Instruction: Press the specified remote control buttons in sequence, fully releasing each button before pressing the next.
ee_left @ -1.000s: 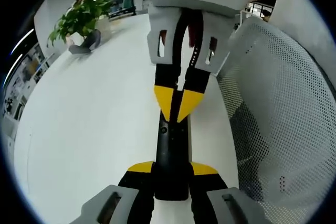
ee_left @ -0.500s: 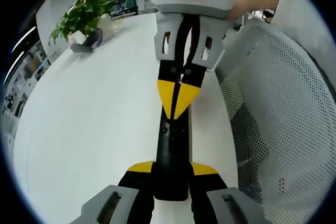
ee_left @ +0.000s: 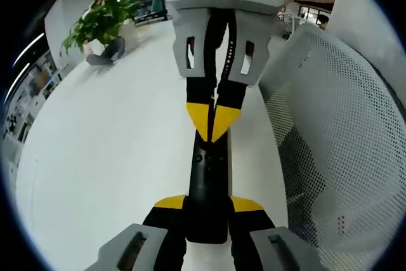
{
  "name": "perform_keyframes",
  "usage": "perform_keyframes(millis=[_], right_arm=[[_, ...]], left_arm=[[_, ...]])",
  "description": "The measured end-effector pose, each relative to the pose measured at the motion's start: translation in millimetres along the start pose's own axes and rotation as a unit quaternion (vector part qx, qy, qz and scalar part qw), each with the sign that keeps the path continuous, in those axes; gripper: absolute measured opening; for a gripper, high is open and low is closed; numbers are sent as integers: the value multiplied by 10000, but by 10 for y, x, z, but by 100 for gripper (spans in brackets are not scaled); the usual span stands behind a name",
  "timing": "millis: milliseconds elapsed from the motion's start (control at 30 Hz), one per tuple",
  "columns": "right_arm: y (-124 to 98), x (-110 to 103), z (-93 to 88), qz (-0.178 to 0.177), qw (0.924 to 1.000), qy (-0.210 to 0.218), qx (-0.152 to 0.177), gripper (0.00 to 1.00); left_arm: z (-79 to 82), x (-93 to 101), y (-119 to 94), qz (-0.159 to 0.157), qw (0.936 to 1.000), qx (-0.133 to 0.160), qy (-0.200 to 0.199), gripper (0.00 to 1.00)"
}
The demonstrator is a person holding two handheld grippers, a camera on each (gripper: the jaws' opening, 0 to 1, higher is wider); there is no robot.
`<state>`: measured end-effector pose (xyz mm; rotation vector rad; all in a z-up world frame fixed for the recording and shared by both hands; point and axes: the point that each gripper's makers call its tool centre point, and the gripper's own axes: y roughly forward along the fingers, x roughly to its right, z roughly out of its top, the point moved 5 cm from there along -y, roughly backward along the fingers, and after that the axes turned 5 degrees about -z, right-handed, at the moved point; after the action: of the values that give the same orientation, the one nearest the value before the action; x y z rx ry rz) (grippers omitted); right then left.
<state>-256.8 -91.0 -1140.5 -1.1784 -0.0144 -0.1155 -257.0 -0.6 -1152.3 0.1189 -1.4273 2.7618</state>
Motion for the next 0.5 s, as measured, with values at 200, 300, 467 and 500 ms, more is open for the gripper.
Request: perform_keyframes(millis=[200, 300, 467, 500], right_arm=[[-32, 11, -79, 239, 9976, 85, 637, 0], [-46, 9, -111, 251, 9966, 222, 751, 0], [-61, 0, -124, 229, 9973, 107, 695, 0], [-68, 1, -135, 221, 9976, 71, 646, 0]], left_arm=[[-7, 3, -5, 6, 9999, 122, 1, 24], [-7, 2, -3, -5, 9999, 114, 38, 24], [-16, -7, 1, -29, 9999, 146, 44, 24], [-16, -5, 0, -26, 9999, 154, 39, 24]])
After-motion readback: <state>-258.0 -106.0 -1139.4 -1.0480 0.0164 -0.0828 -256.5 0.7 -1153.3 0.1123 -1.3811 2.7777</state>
